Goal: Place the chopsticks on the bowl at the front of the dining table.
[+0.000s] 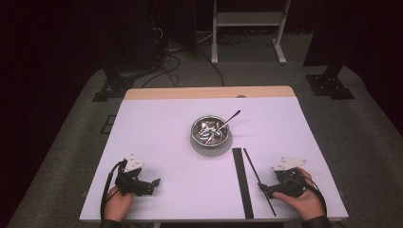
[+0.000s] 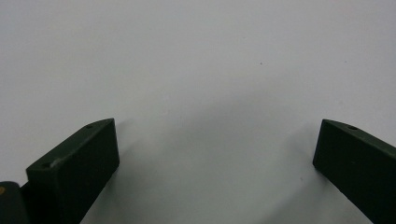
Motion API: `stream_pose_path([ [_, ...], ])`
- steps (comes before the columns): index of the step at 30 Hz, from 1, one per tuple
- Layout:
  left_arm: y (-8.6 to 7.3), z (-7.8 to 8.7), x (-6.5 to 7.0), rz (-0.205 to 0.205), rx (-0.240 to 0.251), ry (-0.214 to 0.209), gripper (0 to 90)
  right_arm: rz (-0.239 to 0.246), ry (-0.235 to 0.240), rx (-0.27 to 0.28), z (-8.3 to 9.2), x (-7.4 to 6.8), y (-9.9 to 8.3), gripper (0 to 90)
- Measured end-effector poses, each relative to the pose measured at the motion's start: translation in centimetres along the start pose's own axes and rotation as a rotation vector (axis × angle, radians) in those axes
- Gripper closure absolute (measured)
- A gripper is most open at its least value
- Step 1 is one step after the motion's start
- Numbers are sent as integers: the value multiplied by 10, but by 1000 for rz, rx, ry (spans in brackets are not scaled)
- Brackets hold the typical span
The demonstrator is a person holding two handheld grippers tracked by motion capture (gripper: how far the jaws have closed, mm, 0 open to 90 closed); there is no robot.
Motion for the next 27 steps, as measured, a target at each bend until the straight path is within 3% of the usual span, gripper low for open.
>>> stream_pose_path([
  [27, 0, 0, 0, 0, 0, 0, 0, -58, -47, -10, 8, 32, -11, 140],
])
Point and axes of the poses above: each handheld gripper's, and its own axes: z roughly backward along the jaws, y roughly out of its top, x roughly to its right, the point moved 5 cm from there along -z, roughly forward along the jaws, and after that the axes turned 10 degrees about -x, right-handed, at the moved point
